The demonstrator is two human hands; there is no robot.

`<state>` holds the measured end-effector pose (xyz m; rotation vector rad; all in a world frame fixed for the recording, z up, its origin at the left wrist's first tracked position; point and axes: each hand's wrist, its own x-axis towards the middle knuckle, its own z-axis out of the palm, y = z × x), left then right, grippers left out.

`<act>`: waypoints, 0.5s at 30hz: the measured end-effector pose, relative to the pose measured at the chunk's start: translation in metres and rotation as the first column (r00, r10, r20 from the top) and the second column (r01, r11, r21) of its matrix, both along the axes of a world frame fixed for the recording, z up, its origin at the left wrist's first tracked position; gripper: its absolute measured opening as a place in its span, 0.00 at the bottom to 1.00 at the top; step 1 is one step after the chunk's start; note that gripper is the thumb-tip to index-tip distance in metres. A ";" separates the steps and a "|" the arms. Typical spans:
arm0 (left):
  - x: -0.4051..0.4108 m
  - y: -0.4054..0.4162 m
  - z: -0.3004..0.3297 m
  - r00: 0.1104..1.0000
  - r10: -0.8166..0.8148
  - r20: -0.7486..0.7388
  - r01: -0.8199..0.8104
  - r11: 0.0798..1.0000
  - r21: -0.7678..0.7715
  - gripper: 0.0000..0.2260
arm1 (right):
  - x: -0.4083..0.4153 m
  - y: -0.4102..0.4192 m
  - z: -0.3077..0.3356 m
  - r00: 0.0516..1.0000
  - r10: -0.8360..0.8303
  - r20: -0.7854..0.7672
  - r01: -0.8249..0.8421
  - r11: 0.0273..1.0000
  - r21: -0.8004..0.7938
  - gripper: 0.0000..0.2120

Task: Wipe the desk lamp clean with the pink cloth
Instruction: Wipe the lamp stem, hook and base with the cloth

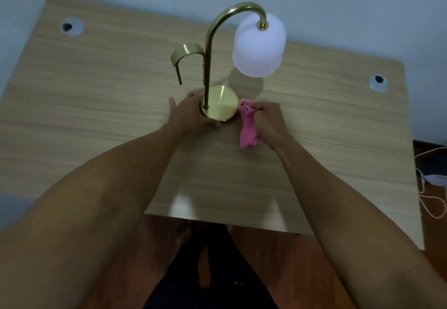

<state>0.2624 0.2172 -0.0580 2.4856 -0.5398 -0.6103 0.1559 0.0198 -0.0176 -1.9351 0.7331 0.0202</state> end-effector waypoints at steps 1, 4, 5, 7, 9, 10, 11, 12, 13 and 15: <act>0.003 0.001 0.002 0.999 -0.025 -0.021 0.025 1.000 0.017 0.45 | 0.006 -0.006 0.005 0.997 -0.063 0.033 0.063 0.998 -0.003 0.14; 0.012 0.005 0.006 0.996 -0.072 -0.049 0.073 0.997 0.027 0.44 | 0.033 -0.007 0.014 0.996 -0.026 0.081 0.031 0.998 -0.061 0.13; 0.015 0.008 0.006 0.996 -0.071 -0.057 0.071 0.997 -0.003 0.43 | 0.040 -0.003 0.013 0.995 0.043 0.087 -0.037 0.997 -0.072 0.12; 0.018 0.011 0.007 0.996 -0.063 -0.066 0.058 0.996 -0.071 0.40 | 0.051 0.007 0.007 0.981 0.185 0.066 -0.178 0.979 -0.097 0.11; 0.018 0.013 0.009 0.997 -0.073 -0.040 0.070 0.995 -0.071 0.37 | 0.053 0.015 -0.003 0.939 0.337 -0.070 -0.344 0.927 -0.148 0.15; 0.017 0.012 0.009 0.997 -0.076 -0.021 0.075 0.995 -0.061 0.36 | 0.050 0.019 -0.007 0.914 0.379 -0.146 -0.402 0.897 -0.184 0.18; 0.017 0.011 0.010 0.997 -0.072 -0.007 0.072 0.996 -0.053 0.35 | 0.044 0.024 -0.008 0.911 0.379 -0.162 -0.410 0.878 -0.248 0.20; 0.016 0.011 0.011 0.998 -0.066 0.001 0.066 0.997 -0.046 0.34 | 0.037 0.030 -0.011 0.928 0.358 -0.099 -0.370 0.865 -0.339 0.22; 0.016 0.011 0.011 0.998 -0.061 0.004 0.061 0.997 -0.036 0.34 | 0.029 0.036 -0.016 0.949 0.316 -0.007 -0.291 0.864 -0.410 0.21; 0.018 0.011 0.011 0.998 -0.055 0.001 0.055 0.998 -0.022 0.33 | 0.013 0.052 -0.027 0.968 0.243 0.061 -0.194 0.881 -0.431 0.22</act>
